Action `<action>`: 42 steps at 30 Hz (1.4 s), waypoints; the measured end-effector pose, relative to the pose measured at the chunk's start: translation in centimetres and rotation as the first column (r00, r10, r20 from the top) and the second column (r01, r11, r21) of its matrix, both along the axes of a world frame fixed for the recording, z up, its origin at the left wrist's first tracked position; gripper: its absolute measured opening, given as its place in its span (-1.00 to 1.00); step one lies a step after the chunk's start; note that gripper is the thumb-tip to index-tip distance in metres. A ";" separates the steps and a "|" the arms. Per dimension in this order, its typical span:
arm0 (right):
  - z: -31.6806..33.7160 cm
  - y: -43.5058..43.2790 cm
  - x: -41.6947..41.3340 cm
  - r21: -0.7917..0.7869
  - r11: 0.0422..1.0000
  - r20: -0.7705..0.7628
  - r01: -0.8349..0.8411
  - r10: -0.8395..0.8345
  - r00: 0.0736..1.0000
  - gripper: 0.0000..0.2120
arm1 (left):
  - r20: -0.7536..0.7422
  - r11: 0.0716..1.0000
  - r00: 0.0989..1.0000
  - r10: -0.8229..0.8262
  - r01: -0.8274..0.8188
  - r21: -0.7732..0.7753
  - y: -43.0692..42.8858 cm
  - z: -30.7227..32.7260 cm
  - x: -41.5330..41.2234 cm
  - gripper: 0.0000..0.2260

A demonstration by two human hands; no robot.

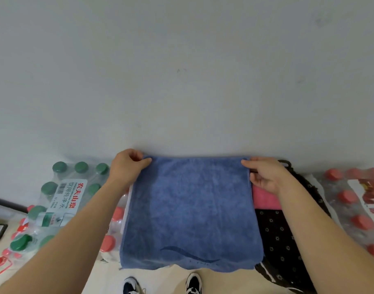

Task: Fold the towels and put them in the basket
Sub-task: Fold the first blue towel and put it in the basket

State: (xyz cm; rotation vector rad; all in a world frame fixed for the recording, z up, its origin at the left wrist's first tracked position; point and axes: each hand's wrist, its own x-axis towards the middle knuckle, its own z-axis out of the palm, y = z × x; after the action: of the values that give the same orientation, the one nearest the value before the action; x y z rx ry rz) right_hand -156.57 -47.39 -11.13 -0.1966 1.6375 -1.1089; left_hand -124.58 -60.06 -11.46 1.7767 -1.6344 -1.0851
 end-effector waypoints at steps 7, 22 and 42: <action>0.7 0.6 0.3 -0.061 0.998 0.088 -0.013 0.018 0.996 -0.93 | -0.314 0.944 0.948 0.041 0.067 0.323 -0.9 -0.4 1.8 -0.71; 7.0 0.3 1.8 -0.238 0.929 -0.123 -0.283 0.260 0.958 -0.89 | -0.520 0.989 0.842 0.142 -0.138 0.046 1.5 5.6 3.4 -0.88; 10.2 14.4 11.8 -0.483 0.864 -0.618 -0.141 -0.222 0.754 -0.80 | -0.557 0.943 0.784 -0.275 0.106 -0.316 11.9 11.9 12.5 -0.75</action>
State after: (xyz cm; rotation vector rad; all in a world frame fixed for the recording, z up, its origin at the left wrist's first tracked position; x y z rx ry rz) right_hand -144.72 -33.03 -0.92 -1.0092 1.9178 -1.6160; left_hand -112.04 -48.19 0.43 0.9583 -1.4818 -1.2753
